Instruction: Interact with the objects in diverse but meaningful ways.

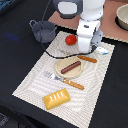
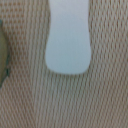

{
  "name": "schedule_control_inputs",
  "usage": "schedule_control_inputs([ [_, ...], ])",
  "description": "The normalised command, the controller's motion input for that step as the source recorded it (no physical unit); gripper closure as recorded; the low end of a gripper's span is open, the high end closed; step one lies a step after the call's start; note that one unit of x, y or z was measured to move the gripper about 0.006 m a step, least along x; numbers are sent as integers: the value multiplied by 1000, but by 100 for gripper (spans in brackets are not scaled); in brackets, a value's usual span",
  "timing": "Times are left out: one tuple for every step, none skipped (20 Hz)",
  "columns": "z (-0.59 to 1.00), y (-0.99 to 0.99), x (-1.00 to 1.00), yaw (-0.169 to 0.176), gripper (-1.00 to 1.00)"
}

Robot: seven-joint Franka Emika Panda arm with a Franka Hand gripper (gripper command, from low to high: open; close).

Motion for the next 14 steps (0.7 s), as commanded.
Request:
schedule_control_inputs([
  [231,223,723,-84,-100],
  [211,237,717,-83,-100],
  [200,237,714,-84,-100],
  [171,237,691,-86,-100],
  [111,194,623,-84,-100],
  [54,171,543,-72,-100],
  [23,134,503,-43,-100],
  [6,166,526,-45,-100],
  [17,160,526,-45,-100],
  [14,160,531,-44,100],
  [14,174,529,-44,100],
  [0,189,534,-40,100],
  [14,197,534,-34,100],
  [0,229,543,-31,100],
])
